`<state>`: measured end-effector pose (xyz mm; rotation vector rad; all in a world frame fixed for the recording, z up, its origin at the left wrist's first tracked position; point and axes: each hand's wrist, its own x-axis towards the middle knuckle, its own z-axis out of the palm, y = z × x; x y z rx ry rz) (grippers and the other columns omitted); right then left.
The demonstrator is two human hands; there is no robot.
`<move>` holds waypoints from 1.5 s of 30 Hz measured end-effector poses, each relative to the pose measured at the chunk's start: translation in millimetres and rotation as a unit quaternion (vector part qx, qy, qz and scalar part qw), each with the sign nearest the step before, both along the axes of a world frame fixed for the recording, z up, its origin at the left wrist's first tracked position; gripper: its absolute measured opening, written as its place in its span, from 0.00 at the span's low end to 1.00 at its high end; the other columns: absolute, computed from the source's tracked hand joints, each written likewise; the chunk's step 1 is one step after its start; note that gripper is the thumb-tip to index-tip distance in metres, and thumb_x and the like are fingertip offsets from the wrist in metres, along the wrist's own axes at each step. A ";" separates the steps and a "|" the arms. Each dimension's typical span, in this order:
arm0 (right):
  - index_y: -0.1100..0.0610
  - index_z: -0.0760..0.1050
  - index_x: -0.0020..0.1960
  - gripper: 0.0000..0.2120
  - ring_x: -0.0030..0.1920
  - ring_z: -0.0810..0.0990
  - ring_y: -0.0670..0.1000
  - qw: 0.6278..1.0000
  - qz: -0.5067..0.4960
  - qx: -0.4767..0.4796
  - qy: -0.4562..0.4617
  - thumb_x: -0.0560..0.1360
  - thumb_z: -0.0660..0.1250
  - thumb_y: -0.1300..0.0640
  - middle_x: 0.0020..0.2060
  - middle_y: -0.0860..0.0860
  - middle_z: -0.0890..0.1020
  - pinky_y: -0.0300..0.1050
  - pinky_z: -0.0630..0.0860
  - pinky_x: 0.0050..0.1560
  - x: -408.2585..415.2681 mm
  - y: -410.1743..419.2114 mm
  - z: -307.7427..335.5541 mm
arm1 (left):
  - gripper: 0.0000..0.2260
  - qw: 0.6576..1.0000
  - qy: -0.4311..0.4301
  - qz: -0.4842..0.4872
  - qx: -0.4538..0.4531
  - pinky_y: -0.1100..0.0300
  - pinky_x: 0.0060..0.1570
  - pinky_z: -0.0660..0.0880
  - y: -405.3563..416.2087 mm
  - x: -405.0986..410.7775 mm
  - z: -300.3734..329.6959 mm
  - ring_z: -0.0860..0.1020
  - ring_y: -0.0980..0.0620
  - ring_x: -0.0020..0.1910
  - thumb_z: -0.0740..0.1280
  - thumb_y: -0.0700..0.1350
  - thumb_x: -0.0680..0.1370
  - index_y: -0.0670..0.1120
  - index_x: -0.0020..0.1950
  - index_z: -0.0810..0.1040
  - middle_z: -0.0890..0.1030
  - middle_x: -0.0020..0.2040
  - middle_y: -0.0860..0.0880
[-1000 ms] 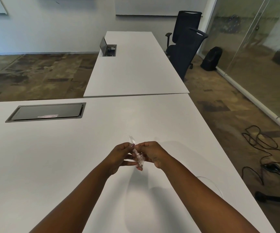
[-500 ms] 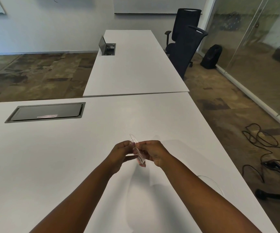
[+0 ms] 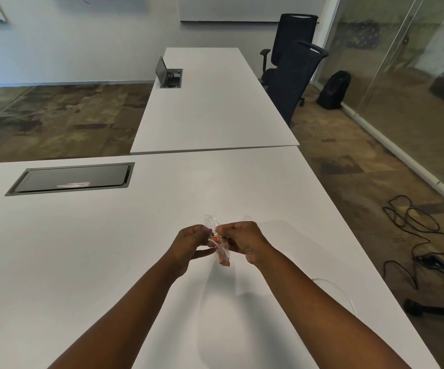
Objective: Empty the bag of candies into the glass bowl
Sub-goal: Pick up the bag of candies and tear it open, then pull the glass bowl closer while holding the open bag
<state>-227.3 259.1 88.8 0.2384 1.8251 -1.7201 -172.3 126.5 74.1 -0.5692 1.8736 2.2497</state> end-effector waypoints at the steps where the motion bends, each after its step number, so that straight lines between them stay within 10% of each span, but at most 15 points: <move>1: 0.71 0.80 0.50 0.09 0.30 0.77 0.50 0.999 0.000 0.029 0.028 0.72 0.70 0.67 0.33 0.57 0.80 0.43 0.79 0.40 -1.0 1.2 -1.0 | 0.13 1.000 -0.005 0.004 -0.026 0.62 0.37 0.81 0.4 -0.9 0.1 0.77 0.52 0.34 0.61 0.38 0.78 0.42 0.34 0.75 0.79 0.29 0.47; 10: 0.63 0.84 0.44 0.05 0.41 0.85 0.57 0.912 0.044 0.278 0.298 0.69 0.72 0.64 0.41 0.58 0.87 0.50 0.82 0.50 -7.3 16.4 -6.6 | 0.15 0.984 -0.045 0.023 -0.172 0.59 0.38 0.75 -2.7 -8.6 3.8 0.77 0.52 0.32 0.62 0.38 0.76 0.44 0.28 0.70 0.76 0.29 0.47; 16: 0.61 0.83 0.51 0.11 0.35 0.80 0.43 0.958 0.192 0.139 0.159 0.69 0.74 0.59 0.35 0.47 0.82 0.35 0.79 0.38 -28.6 52.4 -3.6 | 0.15 0.975 -0.056 0.006 -0.217 0.60 0.37 0.73 4.0 -12.1 2.8 0.77 0.53 0.32 0.63 0.38 0.74 0.45 0.27 0.70 0.77 0.29 0.47; 23: 0.53 0.74 0.66 0.24 0.58 0.72 0.49 0.856 0.345 0.384 -0.016 0.71 0.70 0.64 0.61 0.51 0.78 0.44 0.65 0.55 -48.1 154.6 -19.1 | 0.14 0.971 -0.084 0.012 -0.224 0.61 0.35 0.72 2.7 -10.7 -1.7 0.77 0.54 0.32 0.62 0.39 0.75 0.44 0.29 0.71 0.78 0.30 0.46; 27: 0.54 0.71 0.69 0.25 0.53 0.74 0.48 0.816 0.382 0.431 -0.053 0.73 0.69 0.65 0.61 0.53 0.77 0.29 0.73 0.32 -32.6 181.0 -33.7 | 0.13 0.970 -0.096 0.010 -0.225 0.62 0.34 0.73 3.3 -10.1 -2.9 0.77 0.54 0.33 0.62 0.39 0.75 0.44 0.29 0.71 0.78 0.30 0.46; 32: 0.57 0.80 0.47 0.06 0.31 0.75 0.46 0.855 0.285 0.430 -0.057 0.75 0.65 0.64 0.41 0.52 0.80 0.36 0.71 0.31 -20.7 187.9 -55.0 | 0.13 0.969 -0.106 0.009 -0.224 0.61 0.34 0.74 3.8 -9.4 -5.2 0.77 0.54 0.34 0.62 0.40 0.75 0.44 0.30 0.72 0.78 0.31 0.46; 35: 0.55 0.80 0.38 0.12 0.29 0.73 0.46 0.866 0.276 0.413 -0.063 0.75 0.62 0.65 0.34 0.49 0.79 0.36 0.70 0.29 -20.0 183.2 -52.8 | 0.13 0.969 -0.105 0.013 -0.225 0.61 0.34 0.74 2.3 -8.7 -5.9 0.78 0.54 0.33 0.62 0.40 0.75 0.44 0.30 0.72 0.78 0.31 0.47; 45: 0.55 0.77 0.33 0.12 0.31 0.78 0.52 0.946 0.112 0.305 0.014 0.73 0.63 0.65 0.40 0.55 0.81 0.34 0.67 0.22 -11.1 127.0 -62.9 | 0.12 0.964 -0.101 0.054 -0.239 0.61 0.35 0.71 -11.2 -5.2 -1.3 0.77 0.54 0.31 0.62 0.41 0.74 0.45 0.30 0.70 0.77 0.30 0.47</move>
